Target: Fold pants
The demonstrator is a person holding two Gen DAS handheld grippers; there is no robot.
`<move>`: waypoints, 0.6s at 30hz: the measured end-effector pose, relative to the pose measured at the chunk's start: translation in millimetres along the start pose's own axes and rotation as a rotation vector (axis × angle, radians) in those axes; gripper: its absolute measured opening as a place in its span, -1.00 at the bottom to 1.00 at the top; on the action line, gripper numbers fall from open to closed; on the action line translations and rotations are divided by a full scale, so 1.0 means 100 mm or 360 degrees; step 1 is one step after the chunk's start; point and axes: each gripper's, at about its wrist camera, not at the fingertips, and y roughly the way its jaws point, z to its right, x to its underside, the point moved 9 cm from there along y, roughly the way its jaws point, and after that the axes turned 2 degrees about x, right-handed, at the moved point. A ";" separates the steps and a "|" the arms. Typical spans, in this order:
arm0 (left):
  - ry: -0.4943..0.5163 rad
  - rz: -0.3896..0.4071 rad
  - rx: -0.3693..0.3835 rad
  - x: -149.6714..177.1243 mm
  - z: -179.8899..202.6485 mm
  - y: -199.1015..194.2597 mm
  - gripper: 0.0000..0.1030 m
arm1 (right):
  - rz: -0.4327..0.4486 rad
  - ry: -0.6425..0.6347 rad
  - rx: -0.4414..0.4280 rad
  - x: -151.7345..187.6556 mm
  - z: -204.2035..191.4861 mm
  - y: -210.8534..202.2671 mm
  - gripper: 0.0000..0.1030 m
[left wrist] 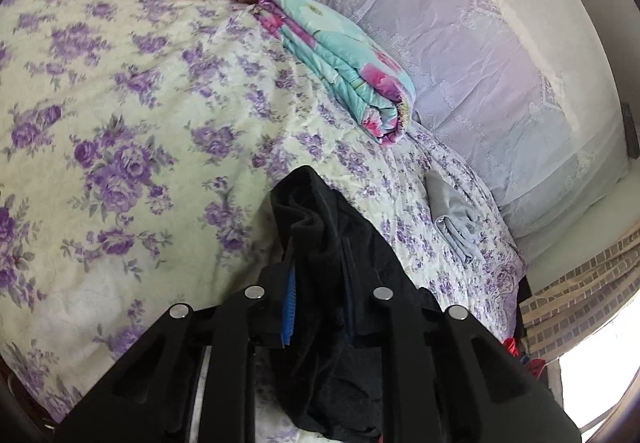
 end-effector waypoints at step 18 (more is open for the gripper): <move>0.1325 -0.0147 0.0250 1.60 3.61 0.26 -0.68 | 0.0277 0.0309 -0.0063 -0.09 0.85 -0.79 0.86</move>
